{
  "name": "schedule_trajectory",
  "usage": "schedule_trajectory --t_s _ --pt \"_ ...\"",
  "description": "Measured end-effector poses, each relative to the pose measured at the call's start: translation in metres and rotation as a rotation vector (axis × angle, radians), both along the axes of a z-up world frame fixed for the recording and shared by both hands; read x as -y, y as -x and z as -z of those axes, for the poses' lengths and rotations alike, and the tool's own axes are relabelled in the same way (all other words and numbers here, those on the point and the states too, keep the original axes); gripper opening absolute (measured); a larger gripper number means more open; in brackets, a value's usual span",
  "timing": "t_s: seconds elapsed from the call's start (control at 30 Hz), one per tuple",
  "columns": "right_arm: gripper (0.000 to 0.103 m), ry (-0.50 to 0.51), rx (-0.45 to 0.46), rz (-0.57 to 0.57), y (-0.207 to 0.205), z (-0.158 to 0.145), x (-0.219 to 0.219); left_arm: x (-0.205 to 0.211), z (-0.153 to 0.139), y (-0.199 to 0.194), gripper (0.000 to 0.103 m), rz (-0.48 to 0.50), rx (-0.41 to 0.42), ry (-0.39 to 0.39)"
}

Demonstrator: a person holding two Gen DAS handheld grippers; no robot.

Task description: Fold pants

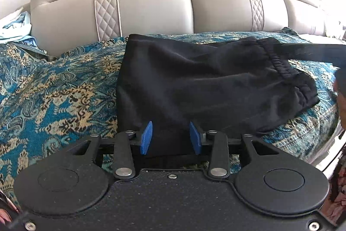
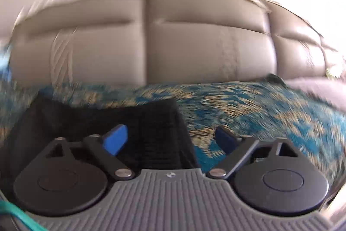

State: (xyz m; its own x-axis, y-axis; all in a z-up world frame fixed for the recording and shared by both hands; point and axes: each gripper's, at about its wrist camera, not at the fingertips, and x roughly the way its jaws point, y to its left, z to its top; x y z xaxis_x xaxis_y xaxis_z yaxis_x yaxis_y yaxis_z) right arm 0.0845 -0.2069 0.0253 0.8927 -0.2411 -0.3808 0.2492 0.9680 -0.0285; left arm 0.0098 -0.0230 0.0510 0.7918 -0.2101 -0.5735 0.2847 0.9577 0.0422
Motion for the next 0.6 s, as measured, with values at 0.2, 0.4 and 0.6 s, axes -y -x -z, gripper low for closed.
schedule_trajectory --t_s 0.2,0.4,0.6 --pt "0.064 0.076 -0.154 -0.131 -0.04 0.0 -0.004 0.002 0.002 0.007 0.037 0.02 -0.008 -0.004" --pt "0.06 0.034 -0.231 -0.157 -0.064 0.011 0.013 0.002 -0.003 0.01 0.035 0.023 -0.033 0.017" --pt "0.064 -0.036 -0.221 -0.166 -0.062 0.013 0.022 -0.005 -0.047 -0.032 0.024 0.041 0.093 0.125"
